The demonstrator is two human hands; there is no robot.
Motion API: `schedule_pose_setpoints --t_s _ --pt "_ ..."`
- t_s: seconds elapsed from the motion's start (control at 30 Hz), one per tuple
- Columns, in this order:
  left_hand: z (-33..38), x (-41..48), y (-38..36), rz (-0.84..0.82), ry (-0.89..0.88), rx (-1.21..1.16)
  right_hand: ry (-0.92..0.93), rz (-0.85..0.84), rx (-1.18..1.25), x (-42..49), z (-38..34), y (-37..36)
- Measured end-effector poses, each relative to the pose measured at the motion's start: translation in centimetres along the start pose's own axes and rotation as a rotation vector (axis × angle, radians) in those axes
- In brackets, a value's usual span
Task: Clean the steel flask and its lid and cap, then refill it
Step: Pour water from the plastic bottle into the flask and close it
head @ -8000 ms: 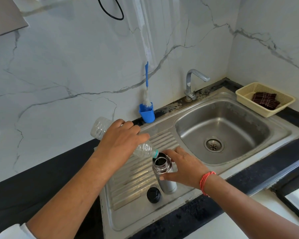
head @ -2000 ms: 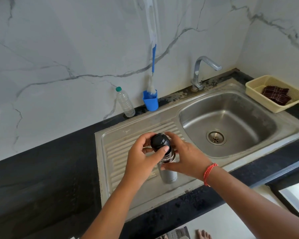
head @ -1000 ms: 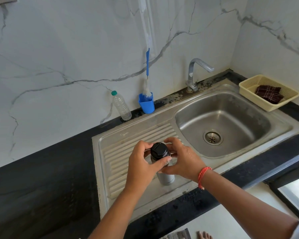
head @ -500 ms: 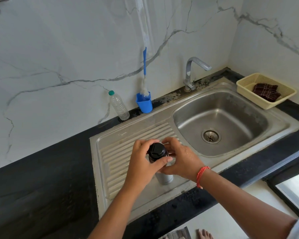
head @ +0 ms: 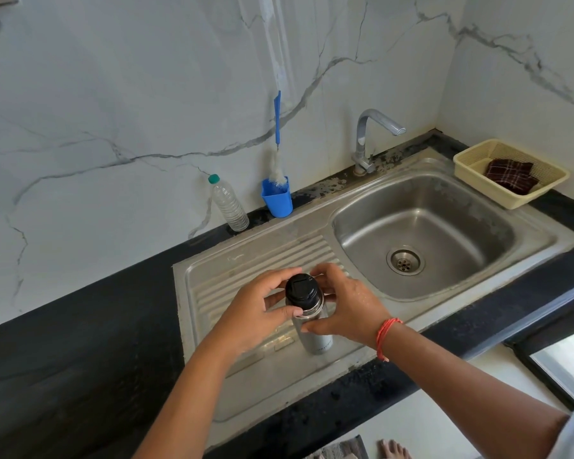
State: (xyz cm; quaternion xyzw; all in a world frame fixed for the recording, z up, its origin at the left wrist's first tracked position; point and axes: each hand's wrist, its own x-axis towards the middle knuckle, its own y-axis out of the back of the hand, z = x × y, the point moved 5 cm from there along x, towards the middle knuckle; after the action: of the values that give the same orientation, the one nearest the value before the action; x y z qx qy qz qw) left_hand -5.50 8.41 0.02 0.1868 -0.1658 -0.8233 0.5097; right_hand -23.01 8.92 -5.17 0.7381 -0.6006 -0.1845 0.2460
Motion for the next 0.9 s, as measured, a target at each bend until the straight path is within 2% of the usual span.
schedule_pose_setpoints --t_s 0.2,0.4,0.6,0.73,0.8,0.9 --pt "0.1 0.0 -0.6 0.017 0.032 0.072 -0.005 0.002 -0.013 0.0 -0.2 0.0" --pt "0.6 -0.1 -1.2 0.205 -0.077 0.166 -0.009 -0.005 -0.025 0.0 -0.3 0.1" --pt "1.0 -0.6 -3.0 0.472 -0.093 0.252 -0.004 0.025 -0.057 -0.2 -0.5 0.2" --pt "1.1 -0.7 -3.7 0.612 -0.033 0.248 -0.003 0.022 -0.056 -0.2 -0.4 0.2" --pt "1.1 -0.6 -3.7 0.605 -0.041 0.239 -0.004 0.023 -0.048 -0.2 -0.3 0.2" --pt "0.6 -0.3 -3.1 0.472 -0.068 0.216 -0.017 0.023 -0.016 -0.1 0.0 0.2"
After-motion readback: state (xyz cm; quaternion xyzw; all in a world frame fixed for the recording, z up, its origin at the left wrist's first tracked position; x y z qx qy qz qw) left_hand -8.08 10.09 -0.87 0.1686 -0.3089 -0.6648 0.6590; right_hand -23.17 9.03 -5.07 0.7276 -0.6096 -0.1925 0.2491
